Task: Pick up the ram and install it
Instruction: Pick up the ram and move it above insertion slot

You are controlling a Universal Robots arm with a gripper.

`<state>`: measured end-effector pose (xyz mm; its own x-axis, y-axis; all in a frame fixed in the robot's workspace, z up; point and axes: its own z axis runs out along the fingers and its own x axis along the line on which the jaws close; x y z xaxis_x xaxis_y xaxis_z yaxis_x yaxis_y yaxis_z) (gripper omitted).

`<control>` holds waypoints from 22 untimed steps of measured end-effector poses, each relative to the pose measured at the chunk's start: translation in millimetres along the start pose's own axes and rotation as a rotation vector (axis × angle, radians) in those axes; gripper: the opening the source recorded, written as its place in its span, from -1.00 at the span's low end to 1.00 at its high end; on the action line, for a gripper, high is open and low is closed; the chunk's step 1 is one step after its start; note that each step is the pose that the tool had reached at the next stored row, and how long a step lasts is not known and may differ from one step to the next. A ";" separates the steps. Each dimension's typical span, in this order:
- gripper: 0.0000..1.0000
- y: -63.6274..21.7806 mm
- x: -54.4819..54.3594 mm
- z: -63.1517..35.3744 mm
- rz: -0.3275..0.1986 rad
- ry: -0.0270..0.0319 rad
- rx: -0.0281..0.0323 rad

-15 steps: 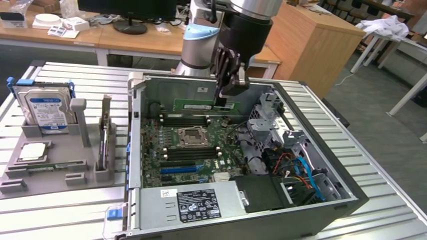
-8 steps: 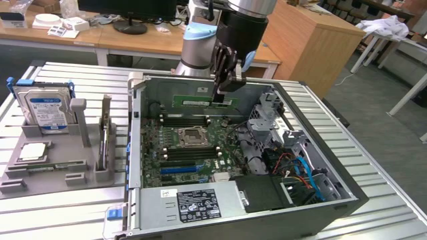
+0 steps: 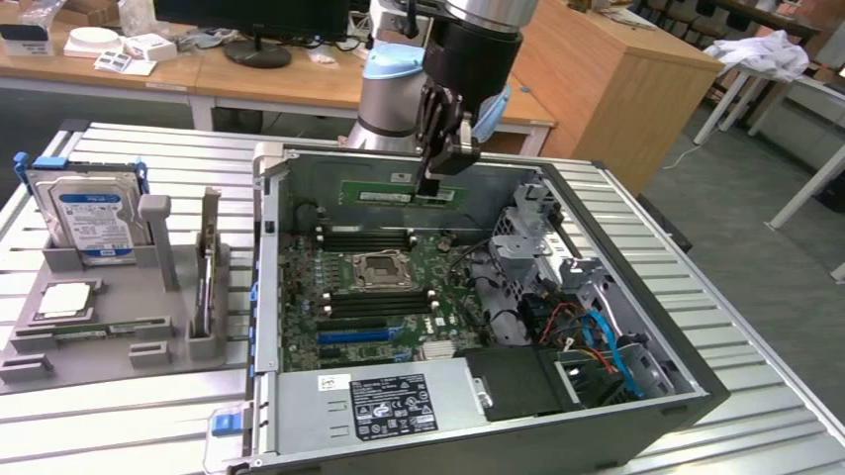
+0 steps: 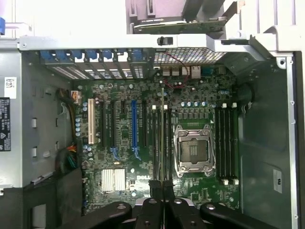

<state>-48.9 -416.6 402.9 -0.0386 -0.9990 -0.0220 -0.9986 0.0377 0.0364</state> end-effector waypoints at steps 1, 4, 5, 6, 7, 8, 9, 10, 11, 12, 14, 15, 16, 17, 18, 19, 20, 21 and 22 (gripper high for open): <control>-0.76 0.0 -1.7 0.3 0.000 -0.0006 -0.0001; -0.76 0.2 -7.0 1.2 0.000 -0.0027 -0.0002; -0.76 0.3 -8.8 1.5 0.000 -0.0033 -0.0002; -0.76 0.4 -10.4 1.8 0.000 -0.0040 -0.0002; -0.76 0.4 -11.2 2.0 0.000 -0.0045 -0.0002; -0.76 0.4 -11.8 2.2 0.000 -0.0049 -0.0002; -0.76 0.3 -12.2 2.3 0.000 -0.0053 -0.0002; -0.76 0.4 -12.7 2.4 0.000 -0.0058 -0.0003; -0.76 0.5 -13.4 2.7 0.000 -0.0069 -0.0003; -0.76 0.5 -14.3 3.0 0.000 -0.0080 -0.0004; -0.76 0.4 -14.9 3.1 0.000 -0.0089 -0.0004; -0.76 0.5 -14.9 3.1 0.000 -0.0090 -0.0004; -0.76 0.4 -14.9 3.2 0.000 -0.0091 -0.0004; -0.76 0.4 -14.9 3.2 0.000 -0.0091 -0.0004; -0.76 0.4 -14.9 3.3 0.000 -0.0092 -0.0003; -0.76 0.4 -15.0 3.9 0.000 -0.0094 -0.0003; -0.76 0.4 -14.9 4.7 0.000 -0.0092 -0.0003; -0.76 0.4 -14.9 5.8 0.000 -0.0092 -0.0004; -0.76 0.3 -14.8 7.2 0.000 -0.0092 -0.0003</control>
<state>-48.9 -401.6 396.0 -0.0385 -0.9988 -0.0312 -0.9986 0.0374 0.0367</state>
